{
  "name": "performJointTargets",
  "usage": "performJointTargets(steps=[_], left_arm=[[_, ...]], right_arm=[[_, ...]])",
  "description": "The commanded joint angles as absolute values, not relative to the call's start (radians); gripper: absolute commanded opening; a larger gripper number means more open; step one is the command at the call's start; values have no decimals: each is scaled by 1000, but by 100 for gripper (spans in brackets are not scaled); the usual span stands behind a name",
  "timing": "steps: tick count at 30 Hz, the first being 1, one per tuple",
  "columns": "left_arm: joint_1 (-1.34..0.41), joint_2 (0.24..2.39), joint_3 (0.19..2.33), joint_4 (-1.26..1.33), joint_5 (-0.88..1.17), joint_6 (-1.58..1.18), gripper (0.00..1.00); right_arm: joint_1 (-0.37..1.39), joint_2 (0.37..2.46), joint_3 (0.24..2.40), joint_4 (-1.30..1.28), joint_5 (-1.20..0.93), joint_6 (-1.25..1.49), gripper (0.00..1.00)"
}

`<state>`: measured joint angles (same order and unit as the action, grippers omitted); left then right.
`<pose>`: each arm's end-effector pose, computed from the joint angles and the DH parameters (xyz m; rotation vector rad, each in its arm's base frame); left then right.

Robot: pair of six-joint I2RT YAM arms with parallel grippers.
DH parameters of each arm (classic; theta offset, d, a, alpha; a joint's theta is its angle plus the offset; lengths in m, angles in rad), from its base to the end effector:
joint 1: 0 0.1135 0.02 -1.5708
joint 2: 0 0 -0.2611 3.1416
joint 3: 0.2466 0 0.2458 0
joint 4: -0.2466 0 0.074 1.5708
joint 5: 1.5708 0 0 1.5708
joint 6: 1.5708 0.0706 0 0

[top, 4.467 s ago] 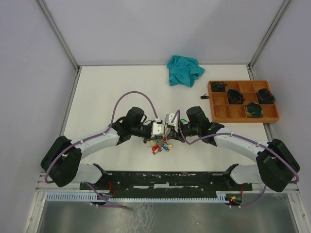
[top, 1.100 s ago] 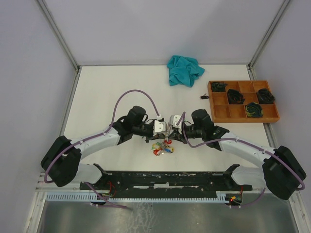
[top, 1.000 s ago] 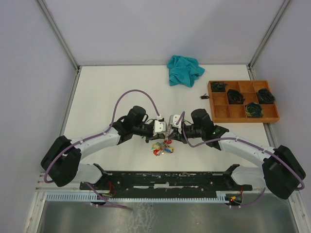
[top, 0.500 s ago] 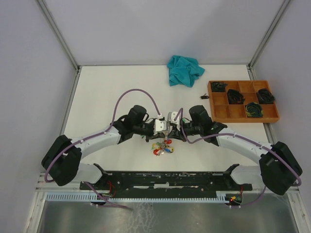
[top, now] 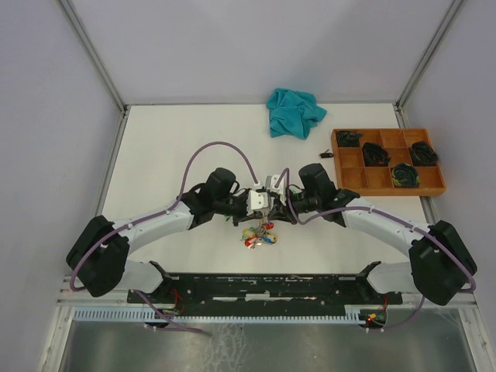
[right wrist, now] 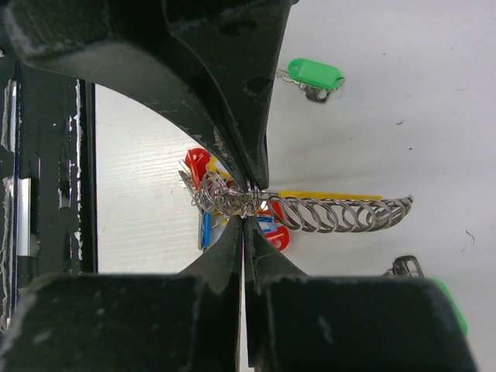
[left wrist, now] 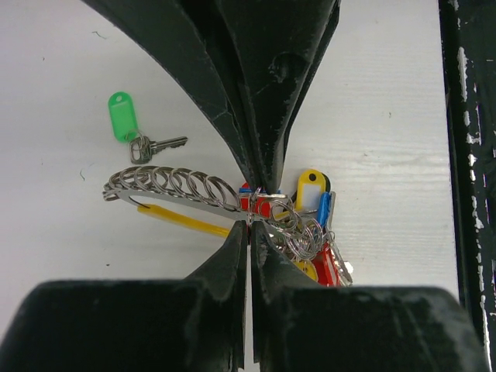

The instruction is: Put the keys on the keyring

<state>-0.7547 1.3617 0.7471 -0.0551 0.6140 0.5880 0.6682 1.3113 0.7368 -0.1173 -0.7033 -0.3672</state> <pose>0.1895 -0.2341 0.1987 1.6178 1.4989 -0.7765 0.1948 0.2119 0.2051 -1.4202 1.7259 0.9543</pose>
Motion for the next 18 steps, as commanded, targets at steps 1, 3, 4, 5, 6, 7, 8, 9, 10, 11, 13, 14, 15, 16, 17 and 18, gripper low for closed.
performJointTargets(steps=[1, 3, 4, 5, 6, 7, 8, 9, 10, 11, 13, 14, 15, 16, 17, 18], left_arm=[[-796, 1371, 788, -70, 584, 611, 3], [-801, 1371, 788, -78, 586, 618, 3], [-803, 1372, 788, -78, 589, 619, 3], [-805, 1371, 788, -78, 592, 620, 3], [-805, 1370, 788, -79, 595, 620, 3], [-804, 1369, 788, -79, 596, 620, 3], [-804, 1365, 786, -76, 600, 620, 3], [-804, 1364, 784, -71, 604, 618, 3], [-805, 1362, 780, -65, 613, 616, 3], [-804, 1363, 779, -61, 625, 614, 3], [-805, 1368, 780, -56, 646, 608, 3], [-805, 1373, 782, -55, 657, 606, 3], [-806, 1373, 782, -55, 666, 605, 3], [-804, 1372, 781, -50, 678, 603, 3], [-805, 1368, 776, -40, 694, 600, 3], [-804, 1363, 770, -28, 708, 597, 3]], right_arm=[[687, 1339, 819, -66, -738, -368, 1], [687, 1353, 831, -66, -745, -370, 2], [687, 1358, 833, -59, -745, -371, 2], [688, 1362, 833, -49, -747, -371, 3], [687, 1363, 831, -44, -747, -371, 3], [688, 1366, 832, -40, -747, -373, 4], [688, 1369, 833, -40, -748, -375, 4], [688, 1368, 830, -40, -749, -378, 4], [687, 1368, 827, -33, -747, -377, 4], [687, 1365, 821, -25, -746, -376, 4], [687, 1362, 811, -7, -748, -374, 3], [687, 1359, 809, -1, -754, -375, 2], [686, 1360, 808, 1, -762, -378, 1], [687, 1360, 808, 4, -768, -380, 1], [686, 1360, 805, 9, -772, -383, 1], [686, 1361, 802, 15, -775, -383, 1]])
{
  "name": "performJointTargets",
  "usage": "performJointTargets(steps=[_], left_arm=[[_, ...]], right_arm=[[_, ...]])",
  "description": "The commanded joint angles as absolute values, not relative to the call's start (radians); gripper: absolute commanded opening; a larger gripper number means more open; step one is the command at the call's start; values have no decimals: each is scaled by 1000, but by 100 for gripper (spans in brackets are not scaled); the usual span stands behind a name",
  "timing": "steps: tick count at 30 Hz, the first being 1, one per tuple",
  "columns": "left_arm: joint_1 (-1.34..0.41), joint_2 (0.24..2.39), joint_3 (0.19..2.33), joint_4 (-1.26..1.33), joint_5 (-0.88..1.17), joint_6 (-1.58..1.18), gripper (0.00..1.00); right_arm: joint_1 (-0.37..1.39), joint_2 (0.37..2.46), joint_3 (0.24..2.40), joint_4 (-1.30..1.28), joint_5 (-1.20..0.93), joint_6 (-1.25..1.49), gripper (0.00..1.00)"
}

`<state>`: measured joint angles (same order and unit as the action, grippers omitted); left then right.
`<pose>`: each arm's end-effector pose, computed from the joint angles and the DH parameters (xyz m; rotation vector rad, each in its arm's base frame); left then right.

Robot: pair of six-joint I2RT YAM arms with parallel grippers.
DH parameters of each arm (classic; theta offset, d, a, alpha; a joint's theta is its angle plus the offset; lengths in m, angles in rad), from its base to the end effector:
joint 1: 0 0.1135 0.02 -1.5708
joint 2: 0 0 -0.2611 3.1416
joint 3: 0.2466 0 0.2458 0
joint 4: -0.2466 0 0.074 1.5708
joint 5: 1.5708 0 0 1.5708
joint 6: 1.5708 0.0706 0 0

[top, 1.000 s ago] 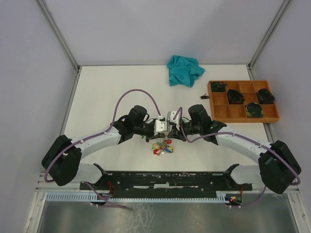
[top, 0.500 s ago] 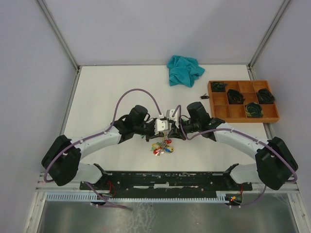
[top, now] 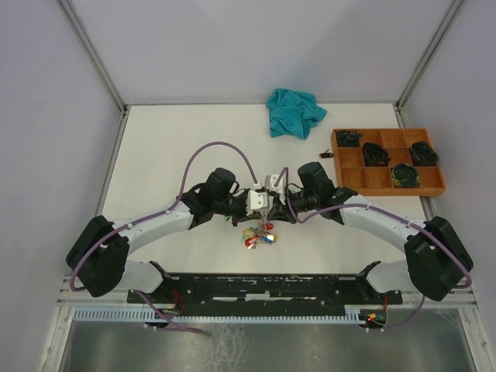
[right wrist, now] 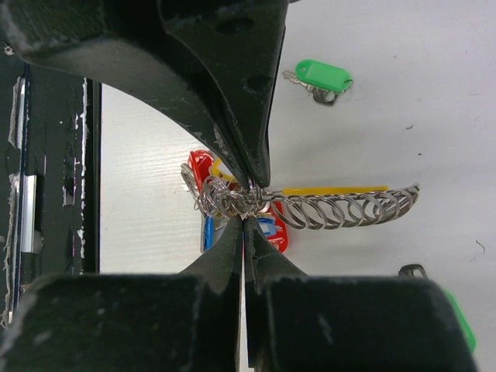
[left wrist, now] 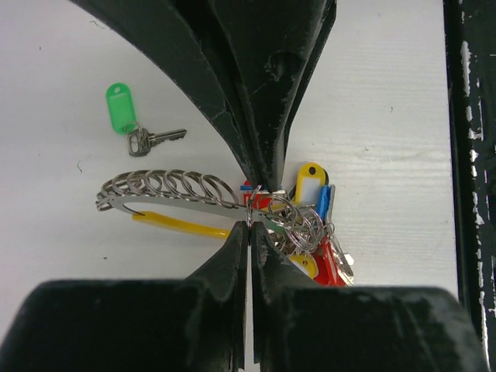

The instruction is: Put the keys on the keyring

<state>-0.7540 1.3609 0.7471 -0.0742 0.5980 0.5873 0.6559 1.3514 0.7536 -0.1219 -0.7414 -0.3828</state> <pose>0.1895 -0.2325 0.1966 1.6194 1.5254 -0.7629 0.1998 0.2139 0.2007 -1.4372 1.7282 0.9889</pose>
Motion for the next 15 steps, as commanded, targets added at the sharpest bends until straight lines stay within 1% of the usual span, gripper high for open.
performJointTargets(steps=[1, 6, 15], left_arm=[[-805, 1360, 765, -15, 720, 591, 3], [-803, 1359, 759, -4, 756, 586, 3], [-797, 1372, 770, -20, 753, 584, 3]], right_arm=[[684, 1360, 800, 17, -781, -386, 1], [660, 1350, 776, 47, -844, -377, 1], [648, 1322, 764, 53, -851, -379, 1]])
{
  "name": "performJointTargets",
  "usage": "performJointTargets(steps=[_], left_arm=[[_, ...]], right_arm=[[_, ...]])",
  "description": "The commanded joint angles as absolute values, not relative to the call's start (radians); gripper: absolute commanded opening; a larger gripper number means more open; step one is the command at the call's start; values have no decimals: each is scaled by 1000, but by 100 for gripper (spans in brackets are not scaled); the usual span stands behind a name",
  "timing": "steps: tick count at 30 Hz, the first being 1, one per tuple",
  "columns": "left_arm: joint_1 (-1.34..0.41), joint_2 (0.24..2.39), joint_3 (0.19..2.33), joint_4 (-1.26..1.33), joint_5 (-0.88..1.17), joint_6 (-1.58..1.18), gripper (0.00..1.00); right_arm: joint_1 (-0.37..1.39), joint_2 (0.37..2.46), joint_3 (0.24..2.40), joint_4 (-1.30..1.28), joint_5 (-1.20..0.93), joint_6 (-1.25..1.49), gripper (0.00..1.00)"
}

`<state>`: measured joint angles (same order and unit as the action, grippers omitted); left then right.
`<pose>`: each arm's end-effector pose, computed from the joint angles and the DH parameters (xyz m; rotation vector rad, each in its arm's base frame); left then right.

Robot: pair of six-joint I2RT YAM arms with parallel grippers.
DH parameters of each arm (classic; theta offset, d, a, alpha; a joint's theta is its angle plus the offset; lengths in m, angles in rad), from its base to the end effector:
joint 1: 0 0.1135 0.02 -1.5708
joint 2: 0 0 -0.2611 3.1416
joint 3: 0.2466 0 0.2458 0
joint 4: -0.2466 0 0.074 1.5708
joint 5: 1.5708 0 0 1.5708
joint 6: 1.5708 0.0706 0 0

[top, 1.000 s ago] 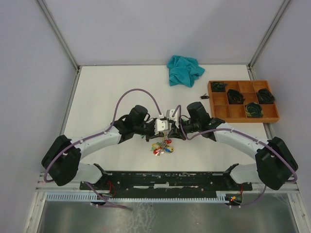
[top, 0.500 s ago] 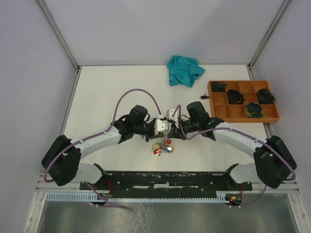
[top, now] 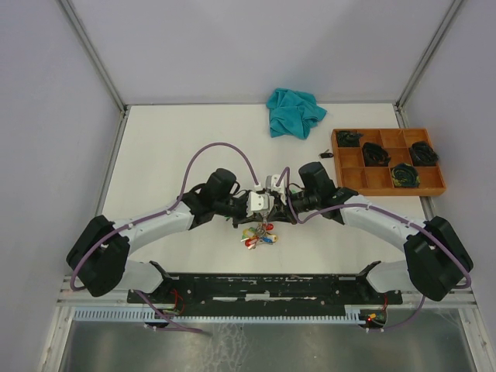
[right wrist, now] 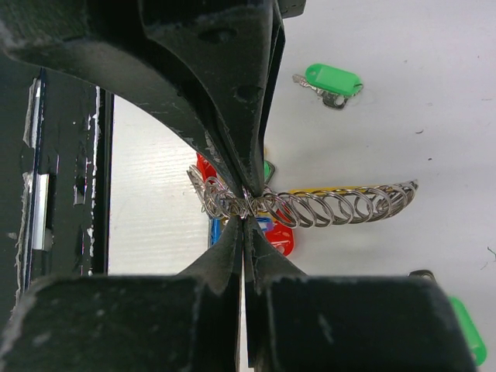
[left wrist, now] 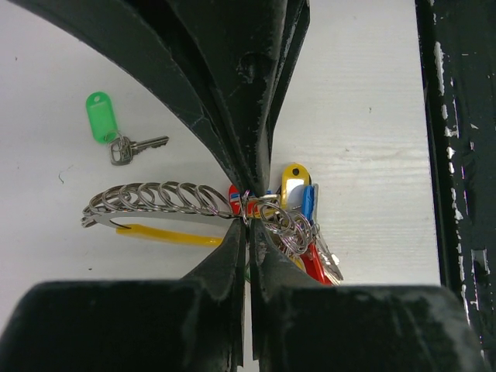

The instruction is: Put the keys on the keyring

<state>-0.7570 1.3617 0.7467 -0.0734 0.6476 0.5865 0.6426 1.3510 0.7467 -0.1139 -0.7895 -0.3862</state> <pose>0.1857 -0.2341 0.1976 1.6348 1.4983 -0.8205 0.1993 0.2118 0.2008 -1.4410 1.7060 1.0340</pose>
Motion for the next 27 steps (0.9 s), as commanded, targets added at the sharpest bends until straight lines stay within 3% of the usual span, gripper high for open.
performJointTargets(steps=[1, 16, 27], left_arm=[[-797, 1373, 770, -21, 758, 585, 3], [-754, 1393, 787, -22, 942, 570, 3], [-752, 1427, 817, -79, 963, 588, 3]], right_arm=[[649, 1326, 765, 62, -853, -374, 1], [618, 1389, 811, 53, -991, -411, 1], [617, 1453, 878, 58, -1019, -395, 3]])
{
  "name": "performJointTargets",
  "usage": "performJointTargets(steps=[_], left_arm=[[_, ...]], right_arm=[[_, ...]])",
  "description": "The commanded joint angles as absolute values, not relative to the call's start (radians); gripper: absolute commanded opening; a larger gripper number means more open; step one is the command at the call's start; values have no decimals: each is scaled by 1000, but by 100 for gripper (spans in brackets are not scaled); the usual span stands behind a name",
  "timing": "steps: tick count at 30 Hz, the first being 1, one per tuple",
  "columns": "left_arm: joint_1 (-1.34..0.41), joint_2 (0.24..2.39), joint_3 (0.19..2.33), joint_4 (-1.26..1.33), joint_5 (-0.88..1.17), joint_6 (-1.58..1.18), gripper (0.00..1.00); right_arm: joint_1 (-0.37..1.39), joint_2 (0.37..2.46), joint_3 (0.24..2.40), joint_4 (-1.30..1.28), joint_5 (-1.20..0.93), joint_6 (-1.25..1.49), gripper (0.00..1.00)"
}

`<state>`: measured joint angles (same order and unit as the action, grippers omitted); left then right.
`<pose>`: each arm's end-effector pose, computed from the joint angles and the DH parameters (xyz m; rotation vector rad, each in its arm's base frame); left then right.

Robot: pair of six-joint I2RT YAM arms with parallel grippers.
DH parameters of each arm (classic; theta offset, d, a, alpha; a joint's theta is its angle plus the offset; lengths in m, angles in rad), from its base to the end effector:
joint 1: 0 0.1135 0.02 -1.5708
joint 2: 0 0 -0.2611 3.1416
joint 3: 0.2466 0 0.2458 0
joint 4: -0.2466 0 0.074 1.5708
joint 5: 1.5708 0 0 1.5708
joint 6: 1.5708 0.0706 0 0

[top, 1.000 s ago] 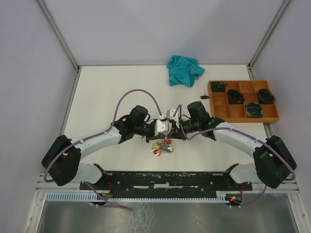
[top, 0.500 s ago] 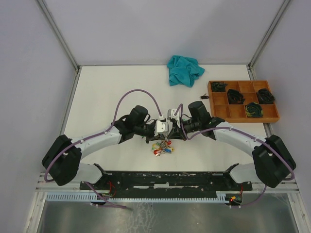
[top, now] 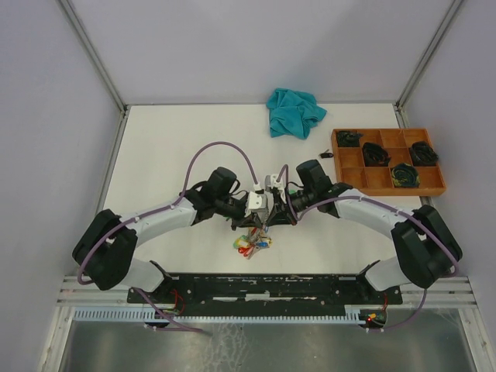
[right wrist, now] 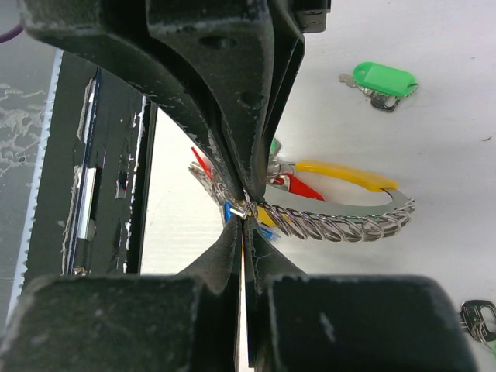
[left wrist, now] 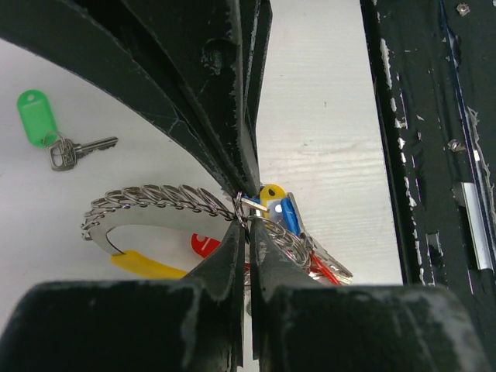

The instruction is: Put the keys on the keyring

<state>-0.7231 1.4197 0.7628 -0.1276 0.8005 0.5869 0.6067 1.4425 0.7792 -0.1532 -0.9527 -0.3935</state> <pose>0.1863 -0.2320 0.1866 1.6670 1.5286 -1.0032 0.2055 0.2126 0.1892 -1.4595 1.7269 1.2299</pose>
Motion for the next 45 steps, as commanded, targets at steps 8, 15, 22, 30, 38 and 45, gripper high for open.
performJointTargets(steps=[8, 15, 22, 30, 38, 45], left_arm=[[-751, 1408, 800, -40, 960, 570, 3], [-701, 1398, 790, 43, 958, 489, 3], [-663, 1380, 761, 114, 960, 439, 3], [-636, 1384, 736, 209, 953, 366, 3], [-611, 1387, 691, 379, 959, 234, 3], [-608, 1396, 695, 384, 952, 220, 3]], right_arm=[[611, 1495, 893, 118, -1014, -341, 7], [608, 1482, 919, 50, -1000, -383, 15], [559, 1412, 901, 3, -991, -385, 27], [528, 1230, 792, 31, -918, -307, 33], [492, 1169, 699, 78, -885, -178, 34], [482, 1157, 645, 147, -873, -117, 33]])
